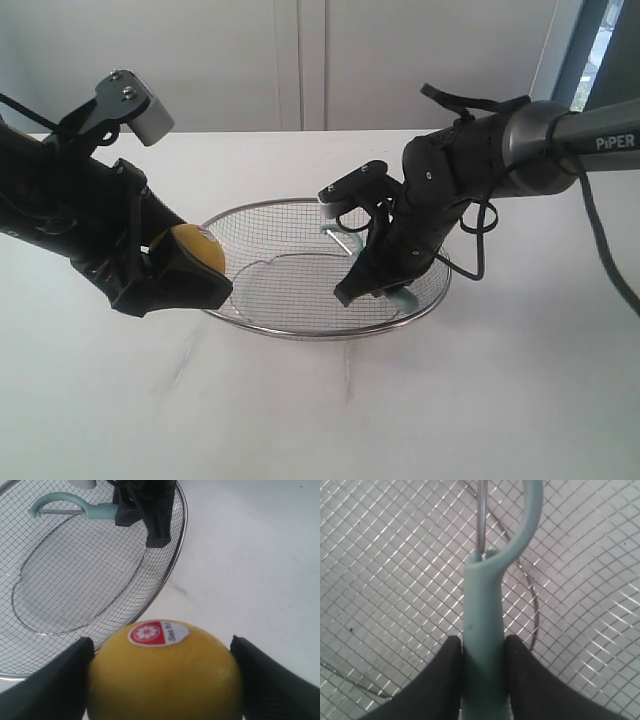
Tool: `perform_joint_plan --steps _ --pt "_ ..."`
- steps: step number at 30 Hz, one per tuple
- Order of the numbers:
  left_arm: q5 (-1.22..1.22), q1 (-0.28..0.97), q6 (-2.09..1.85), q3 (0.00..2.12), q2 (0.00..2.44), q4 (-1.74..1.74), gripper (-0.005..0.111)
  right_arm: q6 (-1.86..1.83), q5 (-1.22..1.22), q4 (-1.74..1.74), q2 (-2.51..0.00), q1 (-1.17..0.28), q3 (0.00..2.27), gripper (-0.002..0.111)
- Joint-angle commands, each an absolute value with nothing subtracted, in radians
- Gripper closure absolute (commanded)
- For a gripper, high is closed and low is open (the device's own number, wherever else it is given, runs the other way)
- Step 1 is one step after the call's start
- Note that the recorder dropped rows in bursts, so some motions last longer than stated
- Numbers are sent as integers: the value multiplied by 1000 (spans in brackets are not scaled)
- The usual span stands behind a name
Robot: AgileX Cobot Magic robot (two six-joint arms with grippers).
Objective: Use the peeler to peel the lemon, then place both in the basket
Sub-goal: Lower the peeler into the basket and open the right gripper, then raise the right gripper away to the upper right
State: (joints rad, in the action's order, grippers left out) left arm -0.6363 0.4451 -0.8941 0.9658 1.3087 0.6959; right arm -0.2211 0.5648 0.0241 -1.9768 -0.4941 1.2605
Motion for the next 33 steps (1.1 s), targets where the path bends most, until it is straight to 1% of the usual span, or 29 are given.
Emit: perform_joint_plan --steps 1,9,14,21,26,30,31,33 --pt "-651 443 -889 967 1305 732 107 -220 551 22 -1977 -485 1265 83" --pt "-651 443 -889 967 1305 732 107 -220 551 22 -1977 -485 1265 72" --pt "-651 443 -889 967 1305 732 107 -220 553 22 -1933 -485 1265 72" --pt "-651 443 -889 967 1305 748 107 -220 582 22 -1708 -485 1267 72" --pt "-658 443 -889 967 1305 755 107 -220 699 22 -1530 -485 1267 77" --pt "-658 443 -889 967 1305 755 107 -220 756 22 -1449 -485 1267 81" --pt "-658 443 -889 967 1305 755 107 -220 778 22 -1429 -485 1267 83" --pt "-658 443 -889 967 1305 755 107 -220 845 22 -1373 -485 1267 90"
